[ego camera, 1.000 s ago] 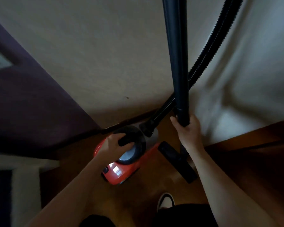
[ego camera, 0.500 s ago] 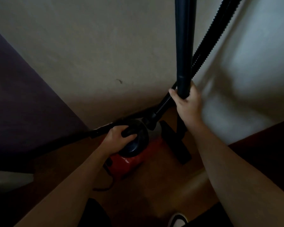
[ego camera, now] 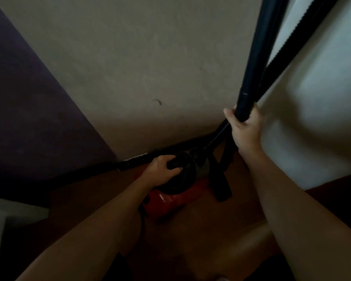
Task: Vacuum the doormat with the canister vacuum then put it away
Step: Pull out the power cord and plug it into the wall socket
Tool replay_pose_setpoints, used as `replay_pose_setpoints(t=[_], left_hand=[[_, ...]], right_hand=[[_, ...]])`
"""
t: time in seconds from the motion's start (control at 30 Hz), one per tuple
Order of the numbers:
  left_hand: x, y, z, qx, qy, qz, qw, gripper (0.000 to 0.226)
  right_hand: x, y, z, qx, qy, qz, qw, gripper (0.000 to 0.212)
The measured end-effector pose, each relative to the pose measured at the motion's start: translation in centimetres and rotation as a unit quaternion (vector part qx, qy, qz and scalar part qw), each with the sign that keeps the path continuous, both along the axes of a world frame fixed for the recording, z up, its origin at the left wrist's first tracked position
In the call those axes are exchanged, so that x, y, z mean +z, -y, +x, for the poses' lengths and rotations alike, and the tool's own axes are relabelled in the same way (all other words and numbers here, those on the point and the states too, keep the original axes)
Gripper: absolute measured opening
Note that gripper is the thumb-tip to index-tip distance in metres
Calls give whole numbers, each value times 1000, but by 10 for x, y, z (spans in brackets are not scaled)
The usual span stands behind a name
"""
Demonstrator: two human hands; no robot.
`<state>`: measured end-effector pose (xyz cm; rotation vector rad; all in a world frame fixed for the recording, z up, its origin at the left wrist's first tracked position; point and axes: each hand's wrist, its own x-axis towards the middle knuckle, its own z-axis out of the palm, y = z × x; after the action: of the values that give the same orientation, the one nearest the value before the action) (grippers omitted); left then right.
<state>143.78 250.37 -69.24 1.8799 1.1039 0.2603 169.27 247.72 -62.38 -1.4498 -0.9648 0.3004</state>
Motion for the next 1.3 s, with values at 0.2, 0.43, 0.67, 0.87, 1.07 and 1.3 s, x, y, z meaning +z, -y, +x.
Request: replay_pose_setpoints(t=[0.2,0.43,0.67,0.87,1.07,1.3], left_hand=[[2,-6,7,3,-37,10,999,25],[2,2,9,27,-51,67,996,37],[-11,3,14,111,18,51,992,26],[-18,-4,27,100,44,48,993,27],[-20,-12,40,34,29,88,995,29],[-21,-21,38,-10,-14,87,996,36]], right_hand=[[-1,0,8,5,-43,-8,999,34],[-3,1,15,15,-56,-15,998,35],[-15,1,22,39,-65,-23,997,32],[-23,-3,28,21,-42,-29,998,24],[-37,-2,25,0,-56,-50,997,31],[-34,-2,32,10,-74,-46,996,36]])
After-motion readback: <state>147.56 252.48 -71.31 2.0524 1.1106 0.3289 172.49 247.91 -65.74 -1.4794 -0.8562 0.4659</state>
